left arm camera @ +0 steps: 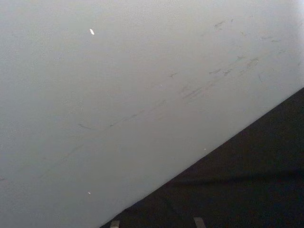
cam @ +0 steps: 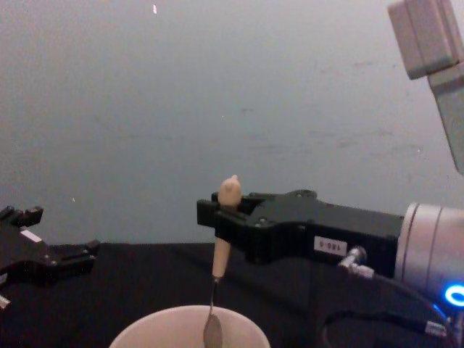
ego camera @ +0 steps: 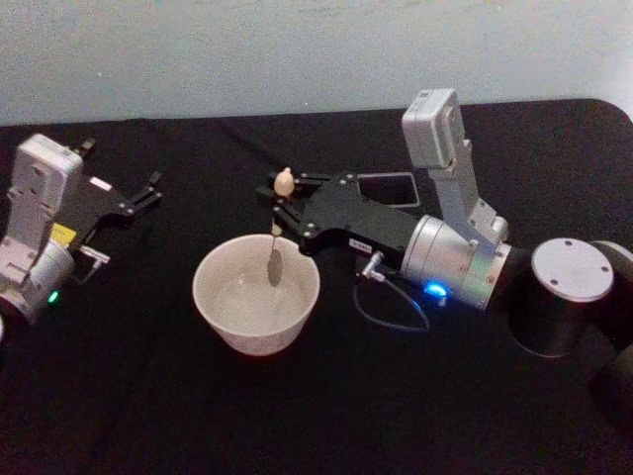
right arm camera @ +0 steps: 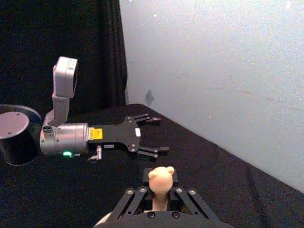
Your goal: Pick up the stirring spoon with one hand, stir inside the cup, then place it back in its original position.
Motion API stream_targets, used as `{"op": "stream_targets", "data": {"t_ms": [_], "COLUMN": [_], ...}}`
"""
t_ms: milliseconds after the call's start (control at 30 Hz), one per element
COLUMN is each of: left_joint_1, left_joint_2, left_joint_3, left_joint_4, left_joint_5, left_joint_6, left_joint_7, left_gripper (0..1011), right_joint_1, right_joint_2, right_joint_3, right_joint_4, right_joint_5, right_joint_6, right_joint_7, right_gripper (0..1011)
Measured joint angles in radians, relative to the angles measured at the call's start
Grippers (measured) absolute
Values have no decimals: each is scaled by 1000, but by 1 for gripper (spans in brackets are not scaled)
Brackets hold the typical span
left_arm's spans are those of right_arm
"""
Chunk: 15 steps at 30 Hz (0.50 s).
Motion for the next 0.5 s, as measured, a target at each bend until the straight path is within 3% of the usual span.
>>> {"op": "stream_targets", "data": {"t_ms": [500], "left_joint_1": [0], "left_joint_2": [0], "left_joint_3": [0], "left_joint_4": [0], "left_joint_5": [0], "left_joint_6": [0], "left_joint_7": [0], "left_gripper": [1001], "right_joint_1": [-16], "right_joint_2": [-12], "right_joint_3": [-17], "right_joint_4": [43], "right_joint_5": [-37], "right_joint_6": [-47], "right_joint_7": [14], "right_gripper": [173]}}
